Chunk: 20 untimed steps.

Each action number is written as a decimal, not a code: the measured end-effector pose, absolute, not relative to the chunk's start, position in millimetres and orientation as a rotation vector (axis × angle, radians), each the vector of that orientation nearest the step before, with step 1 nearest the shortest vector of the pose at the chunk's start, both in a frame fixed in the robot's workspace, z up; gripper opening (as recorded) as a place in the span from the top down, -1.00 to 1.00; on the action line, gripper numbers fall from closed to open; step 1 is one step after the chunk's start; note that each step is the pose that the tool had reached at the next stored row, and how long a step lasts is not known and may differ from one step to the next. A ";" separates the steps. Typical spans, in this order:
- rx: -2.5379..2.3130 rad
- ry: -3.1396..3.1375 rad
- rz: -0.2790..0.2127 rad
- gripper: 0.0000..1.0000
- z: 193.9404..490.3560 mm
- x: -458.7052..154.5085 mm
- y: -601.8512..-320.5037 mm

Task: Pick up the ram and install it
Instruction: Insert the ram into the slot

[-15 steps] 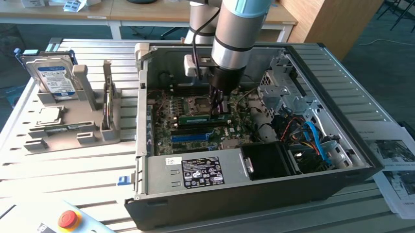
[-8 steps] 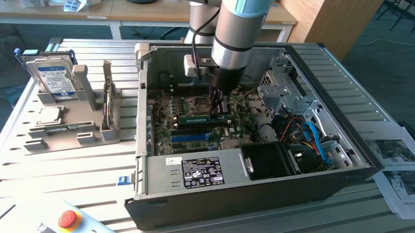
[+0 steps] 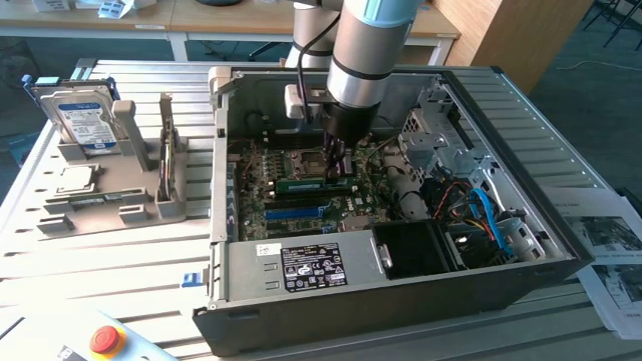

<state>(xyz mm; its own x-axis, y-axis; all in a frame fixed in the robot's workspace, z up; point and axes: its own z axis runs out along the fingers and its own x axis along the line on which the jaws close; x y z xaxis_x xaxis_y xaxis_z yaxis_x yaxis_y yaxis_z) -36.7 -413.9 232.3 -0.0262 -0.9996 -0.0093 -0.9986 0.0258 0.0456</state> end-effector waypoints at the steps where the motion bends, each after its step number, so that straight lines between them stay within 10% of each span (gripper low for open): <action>1: 2.174 -2.232 -0.061 0.76 232.3 -36.2 -413.9; 20: 2.174 -2.232 -0.061 0.76 231.5 -36.1 -415.3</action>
<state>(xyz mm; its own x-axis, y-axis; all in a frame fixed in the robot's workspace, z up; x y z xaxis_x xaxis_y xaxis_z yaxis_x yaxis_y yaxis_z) -36.1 -415.3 231.5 -0.0261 -0.9996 -0.0092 -0.9986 0.0257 0.0456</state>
